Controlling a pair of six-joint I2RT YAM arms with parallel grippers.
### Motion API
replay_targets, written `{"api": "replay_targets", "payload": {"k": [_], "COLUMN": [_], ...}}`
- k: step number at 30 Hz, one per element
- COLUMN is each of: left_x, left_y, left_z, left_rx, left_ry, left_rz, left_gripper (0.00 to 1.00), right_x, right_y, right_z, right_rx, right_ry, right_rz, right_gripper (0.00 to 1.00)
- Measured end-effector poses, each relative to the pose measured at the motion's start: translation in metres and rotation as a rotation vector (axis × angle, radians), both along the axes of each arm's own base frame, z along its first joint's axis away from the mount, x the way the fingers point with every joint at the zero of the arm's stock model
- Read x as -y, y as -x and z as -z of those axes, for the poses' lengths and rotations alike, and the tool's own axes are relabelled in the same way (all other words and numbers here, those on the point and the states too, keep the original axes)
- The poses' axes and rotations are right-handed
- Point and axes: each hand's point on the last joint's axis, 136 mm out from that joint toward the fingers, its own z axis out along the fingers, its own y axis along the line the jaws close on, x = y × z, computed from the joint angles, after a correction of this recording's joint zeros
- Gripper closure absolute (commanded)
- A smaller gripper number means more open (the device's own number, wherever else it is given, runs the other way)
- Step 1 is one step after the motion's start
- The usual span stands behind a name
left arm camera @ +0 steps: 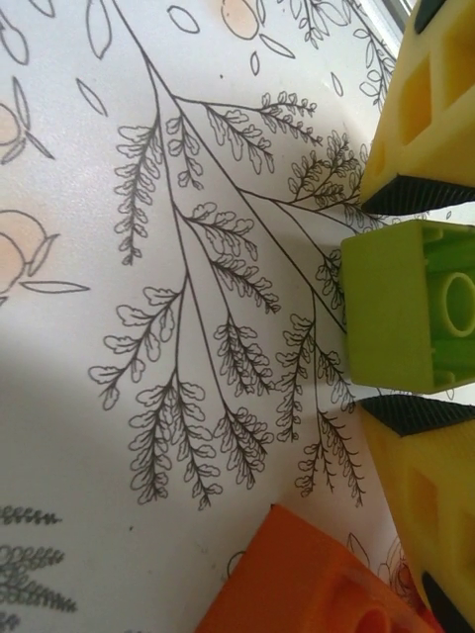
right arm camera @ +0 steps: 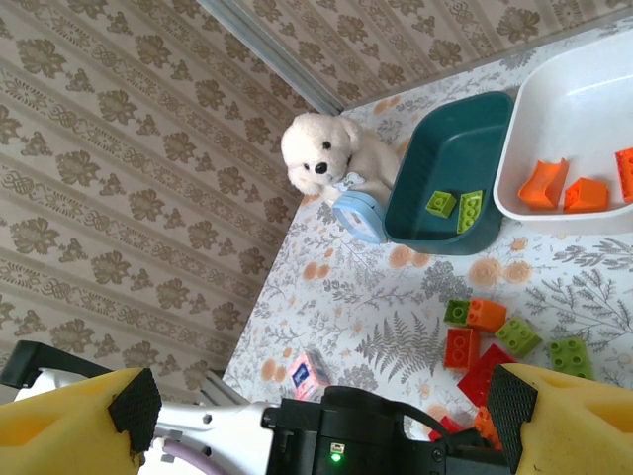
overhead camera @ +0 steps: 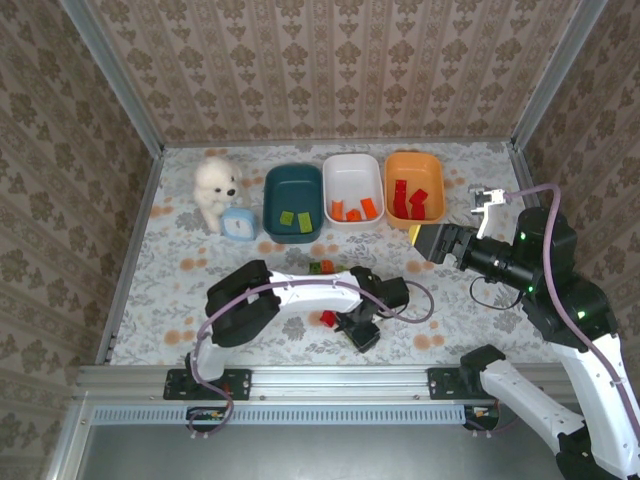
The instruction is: Sort the legos into containers by color
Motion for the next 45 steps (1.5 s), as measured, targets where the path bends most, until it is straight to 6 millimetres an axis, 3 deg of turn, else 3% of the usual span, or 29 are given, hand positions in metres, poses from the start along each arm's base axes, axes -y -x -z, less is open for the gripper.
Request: {"api": "replay_targets", "payload": {"k": [4,9,16,19,21,23,26,28,31,33,37,40,45], "left_x": [-0.001,-0.003,-0.005,-0.003,0.005,0.011,0.008,-0.005,-0.036,-0.056,-0.089,-0.101,-0.112], "left_y": [-0.001,-0.003,-0.008,-0.017,-0.029,-0.048,-0.092,-0.128,-0.181,-0.213,-0.272,-0.317,-0.374], "left_z": [0.001,0.002,-0.002,-0.016,-0.038,-0.069,-0.124,-0.154,-0.175,-0.174,-0.153,-0.131,-0.095], "left_rx": [0.019,0.046,0.084,0.108,0.131,0.159,0.213,0.253,0.302,0.325,0.341,0.354,0.366], "left_ry": [-0.024,-0.047,-0.065,-0.061,-0.010,0.067,0.206,0.277,0.314,0.313,0.279,0.262,0.242], "left_rz": [0.005,0.015,0.020,0.002,-0.032,-0.087,-0.206,-0.304,-0.442,-0.516,-0.631,-0.691,-0.763], "left_gripper": [0.50,0.62,0.65,0.65,0.65,0.65,0.65,0.65,0.66,0.66,0.66,0.66,0.66], "right_x": [0.000,0.000,0.000,0.000,0.001,0.003,0.004,0.003,-0.002,-0.007,-0.024,-0.040,-0.067], "right_y": [0.000,0.000,0.000,0.001,0.002,0.002,0.003,0.001,-0.011,-0.022,-0.046,-0.060,-0.071], "right_z": [0.000,0.000,0.000,-0.002,-0.007,-0.014,-0.023,-0.024,-0.018,-0.011,0.010,0.028,0.053], "right_rx": [-0.004,-0.004,-0.003,-0.001,0.010,0.025,0.051,0.055,0.027,-0.003,-0.072,-0.126,-0.196], "right_ry": [-0.004,-0.004,-0.004,-0.004,-0.003,-0.004,-0.005,-0.003,0.005,0.013,0.033,0.060,0.098], "right_rz": [0.002,0.002,0.002,0.003,0.006,0.011,0.012,0.011,0.006,-0.002,-0.035,-0.073,-0.137], "right_gripper": [0.11,0.11,0.11,0.11,0.12,0.12,0.12,0.12,0.12,0.12,0.12,0.13,0.13]}}
